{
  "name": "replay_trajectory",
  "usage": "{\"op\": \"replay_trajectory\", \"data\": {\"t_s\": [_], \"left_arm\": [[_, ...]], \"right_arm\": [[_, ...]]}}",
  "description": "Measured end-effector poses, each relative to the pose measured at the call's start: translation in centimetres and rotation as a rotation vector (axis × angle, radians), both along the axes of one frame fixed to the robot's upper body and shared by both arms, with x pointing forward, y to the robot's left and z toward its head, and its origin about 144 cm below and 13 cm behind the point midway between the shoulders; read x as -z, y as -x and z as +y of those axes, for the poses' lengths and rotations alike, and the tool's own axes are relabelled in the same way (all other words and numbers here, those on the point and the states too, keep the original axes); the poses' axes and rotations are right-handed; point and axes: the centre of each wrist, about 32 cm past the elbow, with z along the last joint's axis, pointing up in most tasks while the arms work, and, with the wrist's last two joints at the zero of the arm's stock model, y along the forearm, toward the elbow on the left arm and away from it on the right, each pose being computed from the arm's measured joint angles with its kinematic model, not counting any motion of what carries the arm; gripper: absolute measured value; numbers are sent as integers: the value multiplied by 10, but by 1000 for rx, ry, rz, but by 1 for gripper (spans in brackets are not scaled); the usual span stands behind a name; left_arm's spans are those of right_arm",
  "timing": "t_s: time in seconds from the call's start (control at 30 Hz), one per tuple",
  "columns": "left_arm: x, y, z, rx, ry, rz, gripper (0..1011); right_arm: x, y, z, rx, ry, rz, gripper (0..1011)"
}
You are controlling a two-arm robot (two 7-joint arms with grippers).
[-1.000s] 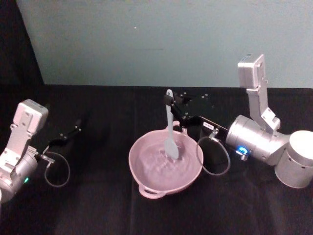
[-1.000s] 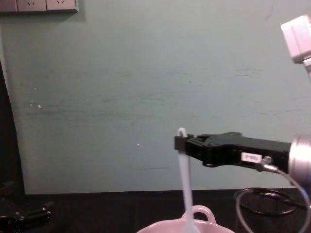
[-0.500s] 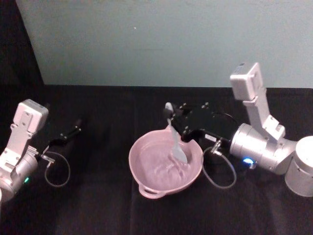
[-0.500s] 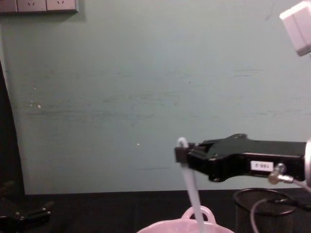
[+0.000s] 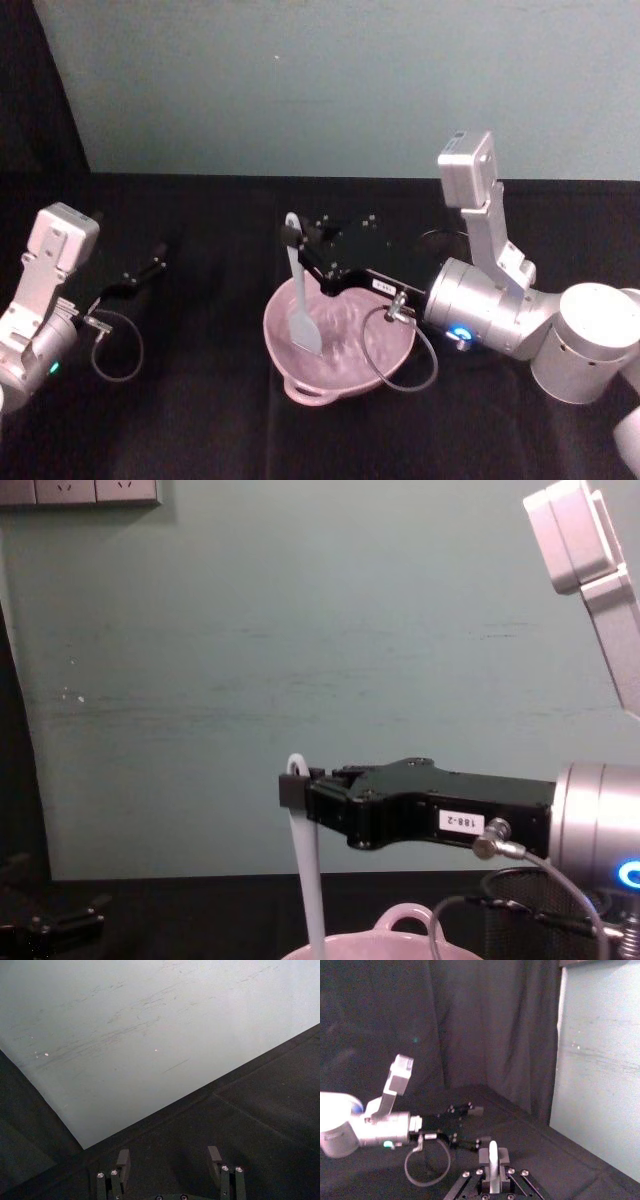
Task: Use the one hand to pick up the spoon and stir the clear water in the bowl.
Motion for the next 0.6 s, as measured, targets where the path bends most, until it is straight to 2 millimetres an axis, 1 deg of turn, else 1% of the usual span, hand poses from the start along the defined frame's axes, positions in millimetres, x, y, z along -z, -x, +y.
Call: {"op": "replay_trajectory", "data": {"t_s": [0.07, 0.2, 0.3, 0.43, 0.6], "left_arm": [[0, 0, 0, 0, 0, 0, 1005], [0, 0, 0, 0, 0, 0, 1005], [0, 0, 0, 0, 0, 0, 1005], [0, 0, 0, 0, 0, 0, 1005], [0, 0, 0, 0, 0, 0, 1005]], "right_arm": [[3, -4, 0, 0, -28, 7, 110], [16, -16, -3, 23, -131, 40, 110], [22, -21, -6, 54, -170, 56, 110], [23, -24, -13, 112, -173, 57, 110], [19, -24, -25, 176, -141, 44, 110]]}}
